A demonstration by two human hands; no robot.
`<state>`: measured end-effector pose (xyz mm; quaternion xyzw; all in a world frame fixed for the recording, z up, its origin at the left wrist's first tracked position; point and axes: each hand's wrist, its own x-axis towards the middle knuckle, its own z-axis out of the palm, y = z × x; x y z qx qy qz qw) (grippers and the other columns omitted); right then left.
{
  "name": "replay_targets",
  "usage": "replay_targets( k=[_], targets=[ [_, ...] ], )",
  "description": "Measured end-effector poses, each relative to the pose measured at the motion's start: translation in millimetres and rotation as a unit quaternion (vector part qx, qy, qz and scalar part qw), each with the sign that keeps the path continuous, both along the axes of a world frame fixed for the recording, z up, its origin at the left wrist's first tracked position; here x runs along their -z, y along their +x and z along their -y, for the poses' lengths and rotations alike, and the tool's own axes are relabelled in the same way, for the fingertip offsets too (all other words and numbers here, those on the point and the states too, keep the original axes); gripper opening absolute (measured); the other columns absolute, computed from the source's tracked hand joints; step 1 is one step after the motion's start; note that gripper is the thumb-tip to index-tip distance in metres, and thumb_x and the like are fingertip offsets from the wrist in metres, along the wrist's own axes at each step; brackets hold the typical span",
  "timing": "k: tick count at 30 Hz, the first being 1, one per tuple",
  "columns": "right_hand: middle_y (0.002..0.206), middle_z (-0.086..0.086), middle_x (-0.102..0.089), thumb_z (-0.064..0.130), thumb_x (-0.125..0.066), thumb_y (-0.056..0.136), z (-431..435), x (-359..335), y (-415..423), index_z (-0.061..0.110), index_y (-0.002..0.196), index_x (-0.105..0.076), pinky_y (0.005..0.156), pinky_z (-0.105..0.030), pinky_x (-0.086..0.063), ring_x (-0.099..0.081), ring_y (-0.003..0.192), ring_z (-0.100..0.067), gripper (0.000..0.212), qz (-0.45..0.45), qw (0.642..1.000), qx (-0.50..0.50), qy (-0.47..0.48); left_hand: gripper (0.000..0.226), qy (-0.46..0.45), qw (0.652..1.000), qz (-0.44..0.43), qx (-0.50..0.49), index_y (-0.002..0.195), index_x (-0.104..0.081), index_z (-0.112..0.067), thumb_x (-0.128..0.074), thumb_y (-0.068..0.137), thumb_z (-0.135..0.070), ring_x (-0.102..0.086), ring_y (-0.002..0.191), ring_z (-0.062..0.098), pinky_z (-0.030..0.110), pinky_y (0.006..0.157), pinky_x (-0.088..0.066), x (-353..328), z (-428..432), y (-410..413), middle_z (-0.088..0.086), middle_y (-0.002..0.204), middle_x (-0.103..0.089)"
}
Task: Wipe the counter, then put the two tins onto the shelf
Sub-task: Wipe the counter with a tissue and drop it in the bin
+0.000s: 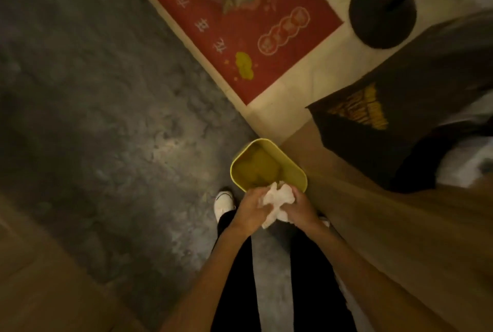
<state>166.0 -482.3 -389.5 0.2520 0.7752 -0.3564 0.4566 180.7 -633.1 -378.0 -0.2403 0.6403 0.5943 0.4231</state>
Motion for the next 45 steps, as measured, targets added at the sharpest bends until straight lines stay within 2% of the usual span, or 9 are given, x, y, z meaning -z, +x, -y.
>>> replay_targets(
  k=[3,9,13,16,20,22,32,38,45],
  targets=[
    [0.134,-0.021,-0.058,0.011,-0.056,0.098,-10,111,-6,0.003,0.134,-0.053,0.097,-0.035,-0.042,-0.054,0.125,-0.038,0.038,0.021,0.999,-0.012,0.031,0.034,-0.072,0.995,-0.01,0.065,0.127,-0.058,0.0,-0.051,0.094,0.001,-0.055,0.123,0.029,0.024,0.093,-0.04,104,-19,-8,0.019,0.13,-0.059],
    [0.142,-0.02,-0.054,0.014,-0.055,0.098,-28,244,-22,0.003,0.14,-0.047,0.099,-0.032,-0.039,-0.049,0.132,-0.034,0.044,-0.001,0.994,-0.097,0.049,0.037,-0.125,0.977,-0.004,0.174,0.135,-0.05,-0.003,-0.043,0.101,-0.017,-0.052,0.126,0.036,0.039,0.105,-0.039,241,-49,-27,0.021,0.137,-0.055],
    [0.162,-0.013,-0.024,0.023,-0.068,0.09,-47,261,-16,0.014,0.156,-0.014,0.117,-0.048,-0.029,-0.028,0.146,-0.032,0.086,-0.017,0.991,-0.135,-0.003,0.068,-0.12,0.969,-0.007,0.214,0.154,-0.012,-0.023,-0.049,0.097,-0.024,-0.018,0.147,0.038,0.049,0.118,-0.026,265,-47,-24,0.012,0.163,-0.007],
    [0.155,-0.014,-0.037,0.032,-0.066,0.089,-52,226,-22,0.009,0.152,-0.028,0.114,-0.042,-0.032,-0.038,0.14,-0.027,0.078,-0.049,0.991,-0.124,-0.005,0.073,-0.128,0.956,-0.045,0.261,0.155,-0.005,-0.023,-0.048,0.095,-0.023,-0.014,0.147,0.041,0.054,0.117,-0.024,250,-30,-21,0.013,0.163,-0.004],
    [0.106,-0.007,-0.065,0.04,-0.057,0.094,-55,134,-26,0.011,0.107,-0.067,0.091,-0.039,-0.045,-0.059,0.105,-0.024,0.034,-0.025,0.995,-0.093,0.004,0.043,-0.142,0.941,-0.048,0.303,0.139,-0.043,-0.013,-0.044,0.097,-0.022,-0.053,0.121,0.042,0.05,0.099,-0.046,170,9,-28,0.022,0.135,-0.054],
    [0.078,-0.003,-0.062,0.04,-0.053,0.098,-55,77,-23,0.018,0.077,-0.061,0.076,-0.039,-0.046,-0.06,0.084,-0.028,0.03,-0.027,0.995,-0.092,0.032,0.033,-0.165,0.928,-0.053,0.329,0.126,-0.053,-0.006,-0.04,0.099,-0.021,-0.056,0.116,0.041,0.048,0.097,-0.047,112,32,-31,0.022,0.129,-0.058],
    [0.061,0.008,-0.057,0.047,-0.046,0.098,-30,-239,31,0.025,0.059,-0.051,0.063,-0.035,-0.044,-0.061,0.065,-0.017,0.045,-0.129,0.982,-0.123,0.065,0.036,-0.277,0.87,-0.151,0.38,0.107,-0.06,-0.002,-0.034,0.102,-0.027,-0.06,0.109,0.039,0.04,0.086,-0.045,-200,88,-28,0.024,0.119,-0.063],
    [0.103,0.0,-0.068,0.041,-0.04,0.102,-99,-330,133,0.028,0.099,-0.063,0.082,-0.035,-0.049,-0.064,0.094,-0.021,0.026,-0.158,0.96,-0.207,0.1,0.031,-0.281,0.813,-0.234,0.453,0.107,-0.057,-0.012,-0.034,0.098,-0.032,-0.063,0.103,0.036,0.046,0.086,-0.052,-306,19,13,0.017,0.118,-0.065],
    [0.128,0.0,-0.063,0.039,-0.046,0.099,-251,-360,293,0.027,0.127,-0.06,0.096,-0.034,-0.048,-0.06,0.114,-0.019,0.034,-0.146,0.975,-0.09,0.144,0.03,-0.204,0.756,-0.261,0.564,0.102,-0.062,-0.009,-0.04,0.1,-0.03,-0.063,0.095,0.029,0.037,0.078,-0.048,-364,-144,117,0.014,0.108,-0.067]
  ],
)
